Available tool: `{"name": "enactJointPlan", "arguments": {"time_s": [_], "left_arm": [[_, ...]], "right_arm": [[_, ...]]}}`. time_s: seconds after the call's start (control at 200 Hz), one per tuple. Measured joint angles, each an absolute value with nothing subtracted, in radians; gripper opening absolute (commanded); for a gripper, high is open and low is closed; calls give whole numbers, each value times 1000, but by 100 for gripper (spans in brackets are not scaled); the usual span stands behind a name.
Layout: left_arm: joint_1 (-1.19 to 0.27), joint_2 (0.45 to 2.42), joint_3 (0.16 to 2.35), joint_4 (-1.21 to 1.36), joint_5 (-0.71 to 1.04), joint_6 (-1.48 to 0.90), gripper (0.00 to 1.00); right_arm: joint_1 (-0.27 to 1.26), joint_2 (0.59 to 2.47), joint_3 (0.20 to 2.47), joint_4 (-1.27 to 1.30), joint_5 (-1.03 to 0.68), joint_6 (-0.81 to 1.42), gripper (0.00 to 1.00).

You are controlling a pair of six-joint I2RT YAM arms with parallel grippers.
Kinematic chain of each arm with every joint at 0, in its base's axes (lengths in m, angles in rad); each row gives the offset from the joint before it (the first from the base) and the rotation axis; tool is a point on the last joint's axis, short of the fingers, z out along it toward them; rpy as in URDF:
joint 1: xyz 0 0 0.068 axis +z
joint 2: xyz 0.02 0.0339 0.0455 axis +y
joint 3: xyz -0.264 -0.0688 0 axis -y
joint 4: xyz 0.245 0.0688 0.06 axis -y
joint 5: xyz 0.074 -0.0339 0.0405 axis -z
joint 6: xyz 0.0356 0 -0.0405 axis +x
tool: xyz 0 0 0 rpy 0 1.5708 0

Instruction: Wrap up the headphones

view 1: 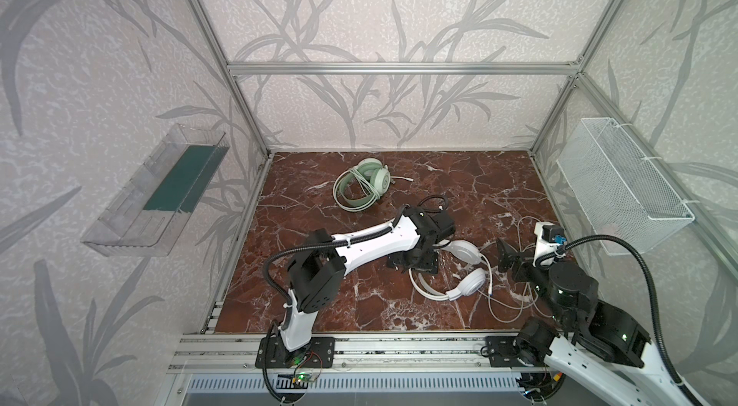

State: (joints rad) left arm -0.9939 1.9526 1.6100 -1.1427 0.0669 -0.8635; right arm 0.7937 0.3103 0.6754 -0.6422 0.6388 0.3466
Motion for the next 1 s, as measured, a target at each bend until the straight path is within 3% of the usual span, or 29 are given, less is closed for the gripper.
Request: {"name": "enactJointPlan", "arguments": {"time_s": [0.545,1.005], "left_arm": [[-935,2086,1605,-1121,188,-810,92],[-900,2174,1639,-1095,215,-772,70]], "right_arm": [[794,288,670,-635,626,343,99],[794,284,669,-632,619,338,99]]}}
